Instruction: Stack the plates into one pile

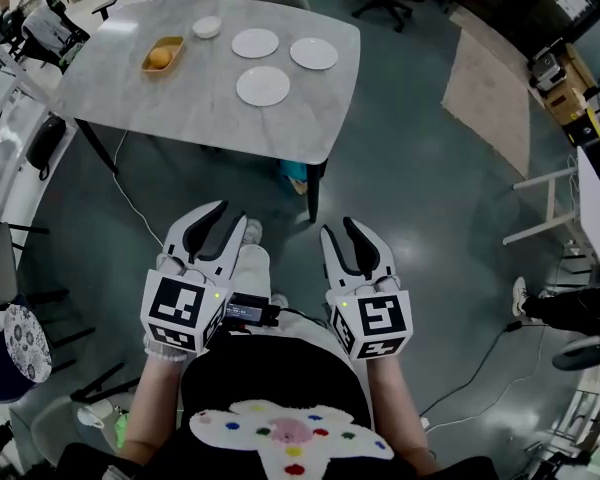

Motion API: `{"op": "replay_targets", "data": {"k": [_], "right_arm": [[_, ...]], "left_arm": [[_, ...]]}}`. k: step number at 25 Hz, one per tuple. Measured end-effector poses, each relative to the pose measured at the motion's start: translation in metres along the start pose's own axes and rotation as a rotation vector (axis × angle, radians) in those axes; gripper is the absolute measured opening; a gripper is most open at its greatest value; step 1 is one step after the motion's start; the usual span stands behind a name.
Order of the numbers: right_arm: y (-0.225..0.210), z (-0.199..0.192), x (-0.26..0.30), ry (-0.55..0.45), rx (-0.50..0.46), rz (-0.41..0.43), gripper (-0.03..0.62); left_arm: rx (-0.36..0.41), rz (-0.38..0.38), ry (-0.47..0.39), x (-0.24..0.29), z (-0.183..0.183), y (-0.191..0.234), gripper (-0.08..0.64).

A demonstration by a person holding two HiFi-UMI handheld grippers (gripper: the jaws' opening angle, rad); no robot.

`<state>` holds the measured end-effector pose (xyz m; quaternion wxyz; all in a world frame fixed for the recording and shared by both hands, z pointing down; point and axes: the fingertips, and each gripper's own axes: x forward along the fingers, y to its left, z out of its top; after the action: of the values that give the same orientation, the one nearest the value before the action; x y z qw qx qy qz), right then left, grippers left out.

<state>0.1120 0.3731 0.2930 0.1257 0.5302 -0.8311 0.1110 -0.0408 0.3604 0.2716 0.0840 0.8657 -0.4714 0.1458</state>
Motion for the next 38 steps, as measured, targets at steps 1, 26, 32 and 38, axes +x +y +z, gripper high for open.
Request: {"op": "replay_targets", "data": {"k": [1, 26, 32, 38], "right_arm": [[0.000, -0.001, 0.003, 0.003, -0.002, -0.002, 0.117], [-0.037, 0.062, 0.201, 0.079, 0.022, -0.066, 0.117], [-0.045, 0.078, 0.243, 0.098, 0.027, -0.092, 0.117], [-0.051, 0.090, 0.283, 0.114, 0.028, -0.115, 0.120]], "left_arm": [[-0.001, -0.002, 0.000, 0.003, -0.001, 0.003, 0.109], [-0.035, -0.092, 0.029, 0.153, 0.043, 0.164, 0.104], [-0.048, -0.119, 0.034, 0.185, 0.053, 0.201, 0.097], [-0.063, -0.154, 0.034, 0.212, 0.059, 0.231, 0.097]]}}
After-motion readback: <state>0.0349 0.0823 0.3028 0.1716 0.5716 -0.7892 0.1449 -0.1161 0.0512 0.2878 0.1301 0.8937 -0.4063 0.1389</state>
